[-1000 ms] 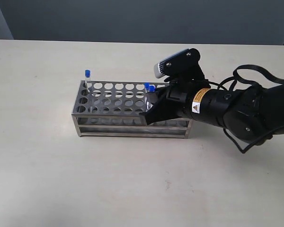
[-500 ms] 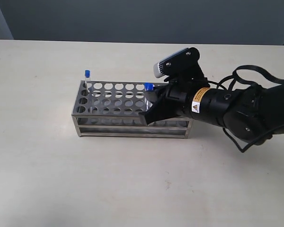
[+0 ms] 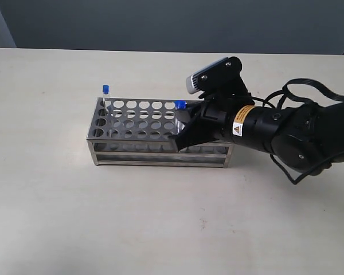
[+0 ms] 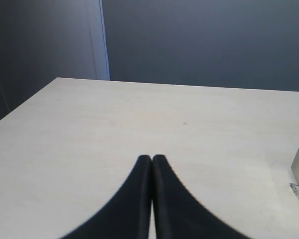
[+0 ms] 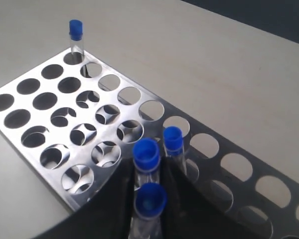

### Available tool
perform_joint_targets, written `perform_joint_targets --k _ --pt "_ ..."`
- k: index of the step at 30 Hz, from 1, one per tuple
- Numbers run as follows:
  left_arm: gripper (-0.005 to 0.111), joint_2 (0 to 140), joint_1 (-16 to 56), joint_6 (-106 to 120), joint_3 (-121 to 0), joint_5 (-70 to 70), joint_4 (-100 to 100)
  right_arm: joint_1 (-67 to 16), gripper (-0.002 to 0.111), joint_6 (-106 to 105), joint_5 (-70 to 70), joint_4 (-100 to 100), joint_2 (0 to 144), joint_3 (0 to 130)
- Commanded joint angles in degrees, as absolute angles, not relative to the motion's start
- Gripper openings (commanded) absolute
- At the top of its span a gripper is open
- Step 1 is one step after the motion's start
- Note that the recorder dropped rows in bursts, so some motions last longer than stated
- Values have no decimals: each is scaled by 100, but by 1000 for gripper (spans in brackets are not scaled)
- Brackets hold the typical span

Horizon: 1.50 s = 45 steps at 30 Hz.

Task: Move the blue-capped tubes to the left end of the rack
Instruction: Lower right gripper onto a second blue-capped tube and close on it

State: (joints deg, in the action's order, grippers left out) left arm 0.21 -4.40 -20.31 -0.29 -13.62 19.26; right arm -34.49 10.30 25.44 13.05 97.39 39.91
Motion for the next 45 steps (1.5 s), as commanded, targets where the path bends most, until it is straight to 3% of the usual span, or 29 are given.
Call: perform_joint_targets --k 1,22,45 --pt "0 0 -387 -2044 -10 -1378 1911 -3426 0 993 2629 1406 9462 3979" --pt "0 0 -387 -2044 -10 -1378 1911 -3426 0 1025 2422 1503 9235 3979" --pt "0 0 -387 -2044 -10 -1378 1899 -3437 0 2266 2757 1915 10360 3979"
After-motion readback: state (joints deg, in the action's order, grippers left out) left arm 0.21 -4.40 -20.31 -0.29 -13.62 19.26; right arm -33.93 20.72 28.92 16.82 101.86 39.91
